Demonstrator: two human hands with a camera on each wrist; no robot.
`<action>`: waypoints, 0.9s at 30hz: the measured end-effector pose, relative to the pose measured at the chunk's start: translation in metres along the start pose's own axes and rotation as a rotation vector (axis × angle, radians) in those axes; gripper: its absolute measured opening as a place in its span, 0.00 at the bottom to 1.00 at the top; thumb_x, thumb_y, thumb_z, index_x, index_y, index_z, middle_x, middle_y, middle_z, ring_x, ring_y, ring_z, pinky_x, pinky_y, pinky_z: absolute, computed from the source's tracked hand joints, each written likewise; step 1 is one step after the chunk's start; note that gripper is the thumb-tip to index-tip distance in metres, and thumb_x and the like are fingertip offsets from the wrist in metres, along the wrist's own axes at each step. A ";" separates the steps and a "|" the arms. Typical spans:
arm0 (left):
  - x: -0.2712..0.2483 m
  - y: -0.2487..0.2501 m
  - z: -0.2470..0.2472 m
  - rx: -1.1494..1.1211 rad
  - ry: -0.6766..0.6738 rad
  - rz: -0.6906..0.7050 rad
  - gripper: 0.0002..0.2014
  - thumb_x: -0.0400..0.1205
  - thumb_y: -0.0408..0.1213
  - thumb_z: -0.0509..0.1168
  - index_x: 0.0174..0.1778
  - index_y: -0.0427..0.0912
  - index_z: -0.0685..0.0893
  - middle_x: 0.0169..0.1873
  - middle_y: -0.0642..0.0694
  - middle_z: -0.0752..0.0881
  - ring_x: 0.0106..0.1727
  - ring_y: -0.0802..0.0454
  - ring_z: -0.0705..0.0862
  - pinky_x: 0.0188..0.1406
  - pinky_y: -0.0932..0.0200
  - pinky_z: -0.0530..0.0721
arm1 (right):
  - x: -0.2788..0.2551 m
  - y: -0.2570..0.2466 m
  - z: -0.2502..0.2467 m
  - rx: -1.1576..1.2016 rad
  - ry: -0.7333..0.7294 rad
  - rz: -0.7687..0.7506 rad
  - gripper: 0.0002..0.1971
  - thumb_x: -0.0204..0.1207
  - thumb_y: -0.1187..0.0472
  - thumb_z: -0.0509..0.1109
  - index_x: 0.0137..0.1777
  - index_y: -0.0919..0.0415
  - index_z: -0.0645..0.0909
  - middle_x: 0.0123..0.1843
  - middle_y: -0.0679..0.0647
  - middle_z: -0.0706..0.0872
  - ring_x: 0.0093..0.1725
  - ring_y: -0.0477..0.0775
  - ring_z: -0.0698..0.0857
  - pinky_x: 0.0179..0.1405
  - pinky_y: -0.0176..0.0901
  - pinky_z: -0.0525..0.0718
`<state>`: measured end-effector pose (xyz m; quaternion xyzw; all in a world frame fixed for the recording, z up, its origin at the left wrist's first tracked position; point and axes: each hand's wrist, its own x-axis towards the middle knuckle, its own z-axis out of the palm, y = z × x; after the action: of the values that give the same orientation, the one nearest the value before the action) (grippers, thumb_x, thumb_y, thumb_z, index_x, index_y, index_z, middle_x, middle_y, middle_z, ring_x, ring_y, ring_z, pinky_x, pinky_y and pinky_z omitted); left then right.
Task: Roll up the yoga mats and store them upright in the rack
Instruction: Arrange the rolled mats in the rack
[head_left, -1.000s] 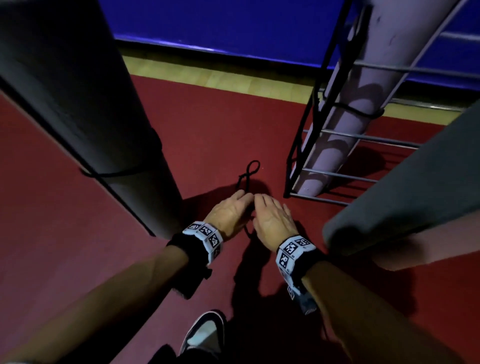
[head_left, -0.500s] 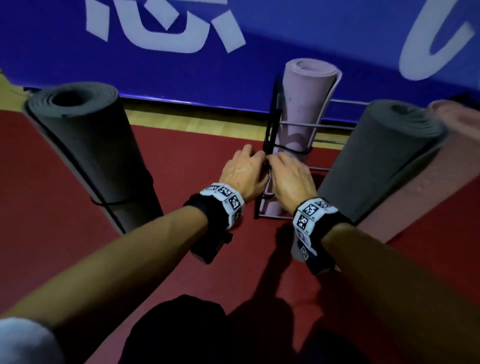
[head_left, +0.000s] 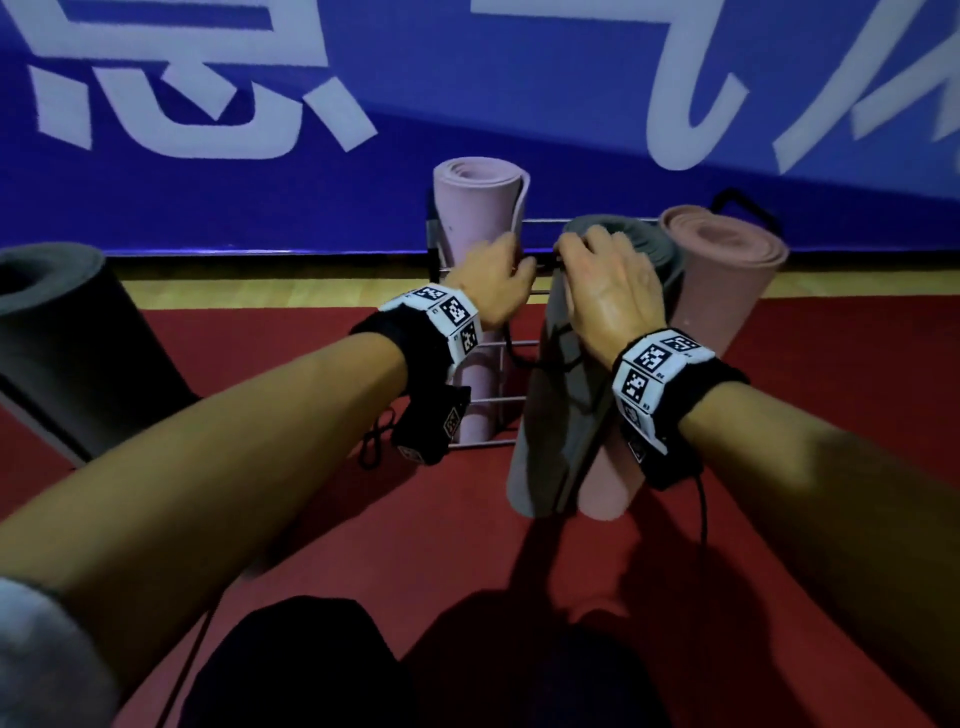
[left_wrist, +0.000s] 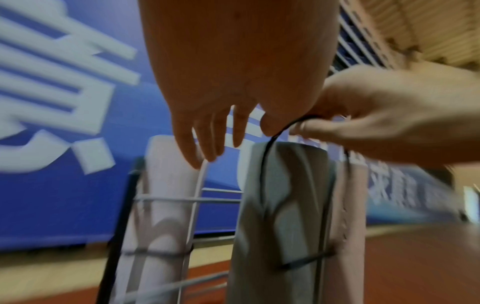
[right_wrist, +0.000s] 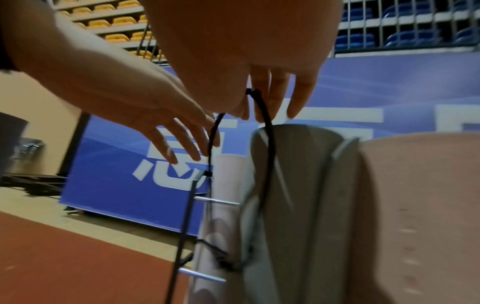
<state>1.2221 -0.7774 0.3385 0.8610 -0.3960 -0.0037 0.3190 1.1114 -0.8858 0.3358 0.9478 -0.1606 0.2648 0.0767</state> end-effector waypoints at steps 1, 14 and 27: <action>0.004 0.005 0.004 0.061 -0.007 -0.001 0.15 0.89 0.46 0.55 0.58 0.36 0.77 0.58 0.31 0.83 0.59 0.34 0.81 0.57 0.46 0.78 | -0.001 0.007 -0.002 -0.025 0.015 0.011 0.12 0.78 0.67 0.68 0.61 0.63 0.79 0.57 0.64 0.81 0.56 0.70 0.80 0.48 0.63 0.78; 0.032 0.053 0.033 -0.017 -0.227 0.052 0.27 0.79 0.49 0.60 0.76 0.56 0.70 0.74 0.34 0.65 0.69 0.33 0.76 0.74 0.44 0.75 | -0.019 0.073 0.015 0.045 -0.131 0.220 0.30 0.87 0.52 0.57 0.88 0.55 0.57 0.83 0.71 0.59 0.77 0.77 0.64 0.67 0.72 0.77; 0.036 0.039 0.069 -0.089 -0.079 0.133 0.31 0.76 0.42 0.72 0.72 0.59 0.67 0.78 0.31 0.57 0.67 0.23 0.77 0.68 0.33 0.80 | -0.017 0.070 0.034 0.260 -0.025 0.209 0.32 0.83 0.62 0.60 0.87 0.56 0.58 0.84 0.69 0.56 0.71 0.77 0.74 0.73 0.61 0.74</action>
<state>1.2022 -0.8581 0.3142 0.8169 -0.4642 -0.0338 0.3408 1.0897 -0.9548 0.3021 0.9311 -0.2235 0.2779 -0.0768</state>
